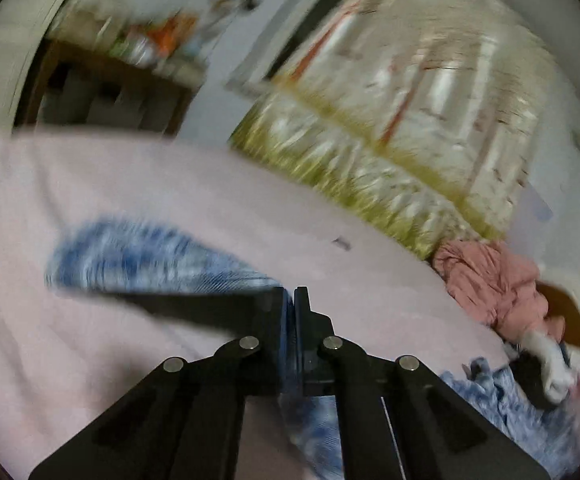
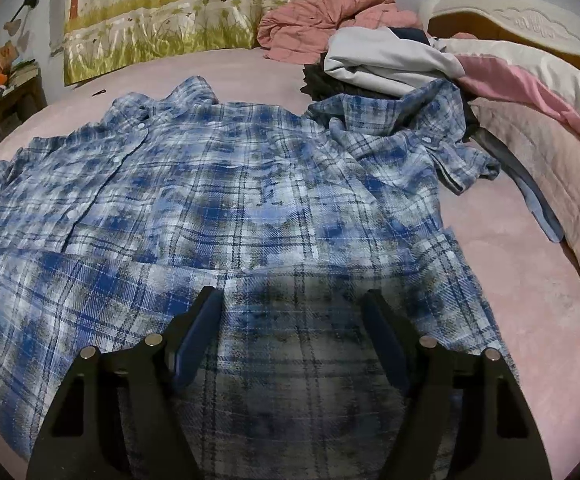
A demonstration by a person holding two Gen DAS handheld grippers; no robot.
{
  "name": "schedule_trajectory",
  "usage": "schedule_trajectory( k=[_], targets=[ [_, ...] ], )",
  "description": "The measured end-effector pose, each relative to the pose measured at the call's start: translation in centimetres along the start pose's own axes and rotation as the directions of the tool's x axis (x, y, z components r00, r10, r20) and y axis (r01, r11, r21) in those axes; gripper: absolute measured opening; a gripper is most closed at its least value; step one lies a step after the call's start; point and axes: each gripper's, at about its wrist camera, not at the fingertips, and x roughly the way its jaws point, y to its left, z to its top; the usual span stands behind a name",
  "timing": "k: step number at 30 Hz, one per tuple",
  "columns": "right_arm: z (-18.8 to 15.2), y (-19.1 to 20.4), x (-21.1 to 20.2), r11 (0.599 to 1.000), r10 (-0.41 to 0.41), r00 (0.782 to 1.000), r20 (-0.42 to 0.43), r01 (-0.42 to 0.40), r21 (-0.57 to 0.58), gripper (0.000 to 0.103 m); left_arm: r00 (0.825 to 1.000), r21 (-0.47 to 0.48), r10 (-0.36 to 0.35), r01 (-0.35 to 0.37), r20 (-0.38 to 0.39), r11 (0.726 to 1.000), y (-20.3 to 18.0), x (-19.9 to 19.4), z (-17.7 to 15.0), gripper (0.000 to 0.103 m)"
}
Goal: Fold large clothes
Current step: 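Grasp the plaid sleeve with the left tool and lay it across the shirt body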
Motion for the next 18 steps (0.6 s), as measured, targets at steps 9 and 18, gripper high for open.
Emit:
schedule_trajectory(
  k=[9,18],
  targets=[
    [0.0,0.6,-0.4,0.998,-0.059,0.998,0.032,0.06,-0.035,0.072,0.968,0.293,-0.241,0.251,-0.071,0.923,-18.1,-7.6,1.5,0.003],
    [-0.1,1.2,-0.9,0.995,-0.077,0.996,0.05,0.08,-0.06,0.072,0.994,0.279,-0.052,0.079,-0.101,0.957,-15.1,-6.2,-0.5,0.029]
  ],
)
